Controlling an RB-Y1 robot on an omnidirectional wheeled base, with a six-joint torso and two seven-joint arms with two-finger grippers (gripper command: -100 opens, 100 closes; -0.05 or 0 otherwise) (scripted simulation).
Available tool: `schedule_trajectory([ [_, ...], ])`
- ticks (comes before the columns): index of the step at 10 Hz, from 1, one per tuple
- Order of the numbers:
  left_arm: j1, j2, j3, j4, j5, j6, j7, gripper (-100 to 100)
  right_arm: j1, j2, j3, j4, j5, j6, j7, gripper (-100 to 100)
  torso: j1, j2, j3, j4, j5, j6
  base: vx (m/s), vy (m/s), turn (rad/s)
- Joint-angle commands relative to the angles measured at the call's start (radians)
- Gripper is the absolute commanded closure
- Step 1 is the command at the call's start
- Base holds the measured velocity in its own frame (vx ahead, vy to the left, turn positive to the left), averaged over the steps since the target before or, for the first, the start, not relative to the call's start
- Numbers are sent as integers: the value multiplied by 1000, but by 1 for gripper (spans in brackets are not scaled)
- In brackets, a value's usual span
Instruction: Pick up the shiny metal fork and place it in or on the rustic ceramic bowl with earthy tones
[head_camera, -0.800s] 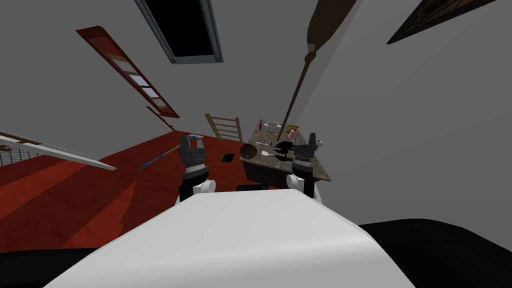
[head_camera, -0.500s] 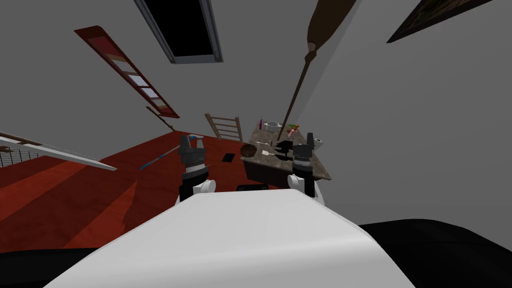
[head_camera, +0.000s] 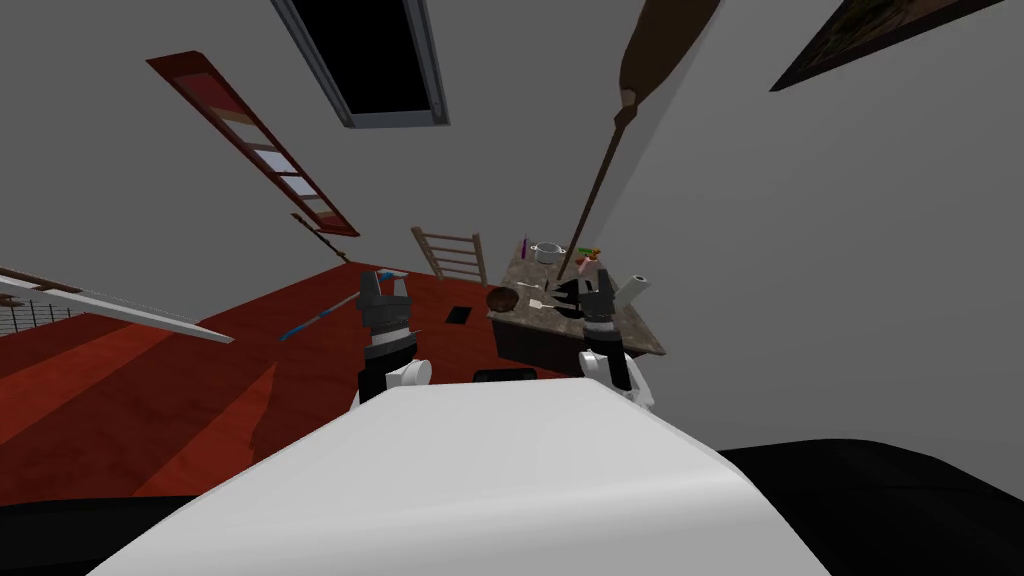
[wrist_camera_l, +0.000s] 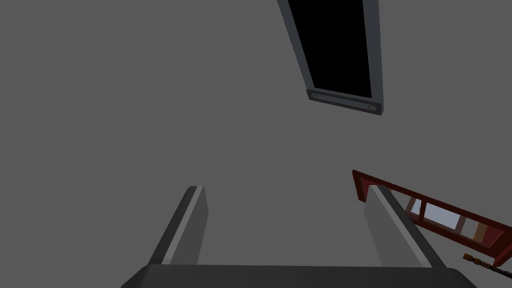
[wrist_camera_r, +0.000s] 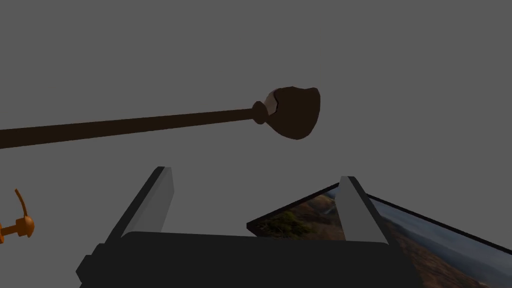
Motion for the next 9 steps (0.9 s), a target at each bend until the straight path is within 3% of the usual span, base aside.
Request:
schedule_trajectory([
  [1,0,0,0,0,0,0,0,0,-15,-50,7,49,27,-11,1,-100,0,0,0,0,0,0,-21,91,-20],
  [3,0,0,0,0,0,0,0,0,-25,-98,11,84,45,-18,2,-100,4,1,0,0,1,0,-39,106,-19],
  [9,0,0,0,0,0,0,0,0,-62,-273,40,255,136,-44,15,-100,5,1,1,0,1,0,-32,103,7],
])
